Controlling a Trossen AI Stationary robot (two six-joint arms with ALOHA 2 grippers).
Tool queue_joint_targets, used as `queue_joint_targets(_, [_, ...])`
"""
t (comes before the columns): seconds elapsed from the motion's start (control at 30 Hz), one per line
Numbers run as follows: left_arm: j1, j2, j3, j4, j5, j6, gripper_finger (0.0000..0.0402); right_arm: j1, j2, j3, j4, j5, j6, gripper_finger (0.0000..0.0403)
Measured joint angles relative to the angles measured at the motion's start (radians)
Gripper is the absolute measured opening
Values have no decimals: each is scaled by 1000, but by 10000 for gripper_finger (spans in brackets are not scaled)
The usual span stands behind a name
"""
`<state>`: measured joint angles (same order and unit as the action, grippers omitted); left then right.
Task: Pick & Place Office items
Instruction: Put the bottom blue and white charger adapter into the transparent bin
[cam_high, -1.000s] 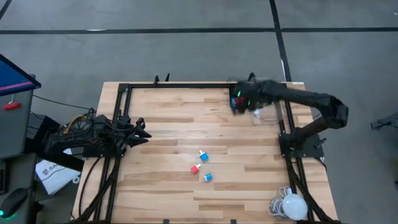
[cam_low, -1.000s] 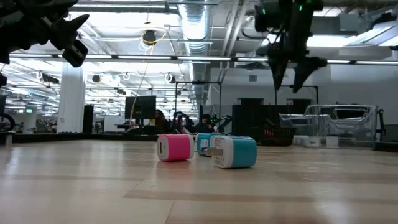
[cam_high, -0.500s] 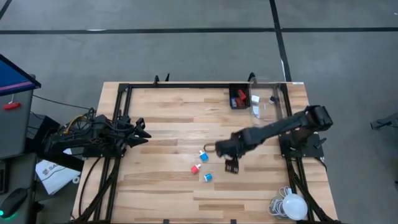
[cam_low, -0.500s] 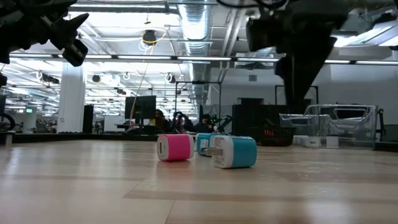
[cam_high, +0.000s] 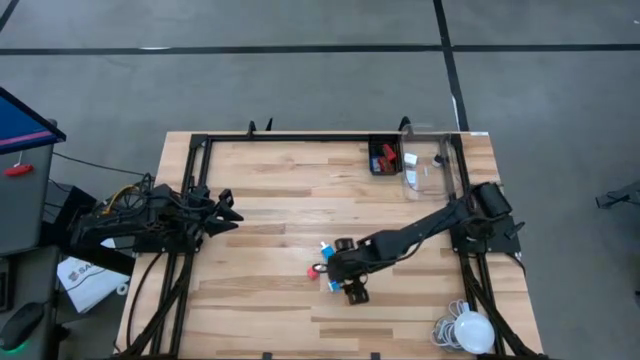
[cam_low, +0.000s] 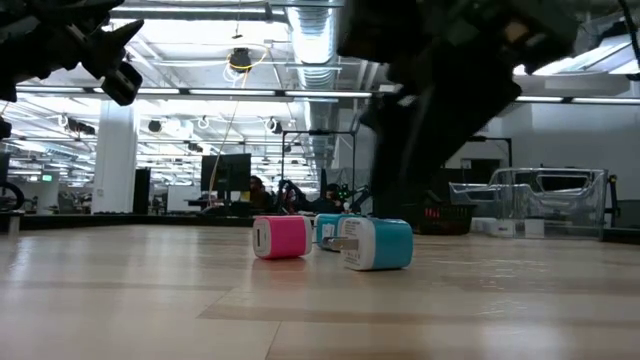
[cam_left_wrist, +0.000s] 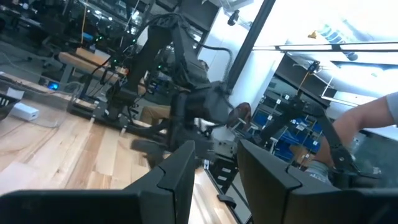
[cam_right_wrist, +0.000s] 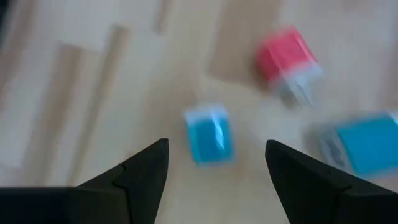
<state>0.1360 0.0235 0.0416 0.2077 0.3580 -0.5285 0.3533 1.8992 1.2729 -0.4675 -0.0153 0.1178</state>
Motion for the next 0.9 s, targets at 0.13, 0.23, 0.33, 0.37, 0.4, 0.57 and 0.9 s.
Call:
queue_joint_targets(0.13, [0, 20, 0, 0, 0, 0, 117, -7, 69, 76, -25, -34, -42, 259])
queue_joint_targets(0.23, [0, 40, 0, 0, 1, 0, 117, -7, 105, 97, -22, -39, -43, 259])
queue_joint_targets(0.33, [0, 63, 0, 0, 1, 0, 117, -3, 120, 98, 18, -38, -42, 259])
queue_joint_targets(0.37, [0, 72, 0, 2, 1, 0, 117, -1, 121, 94, 20, -39, -42, 259])
queue_joint_targets(0.4, [0, 81, 0, 4, 1, 0, 117, -1, 128, 92, 23, -39, -42, 259])
queue_joint_targets(0.57, [0, 125, 0, 3, 4, -1, 117, -3, 157, 93, 42, -39, -36, 259])
queue_joint_targets(0.9, [0, 220, -1, 18, 1, -1, 117, -1, 195, 98, 23, 11, 36, 199])
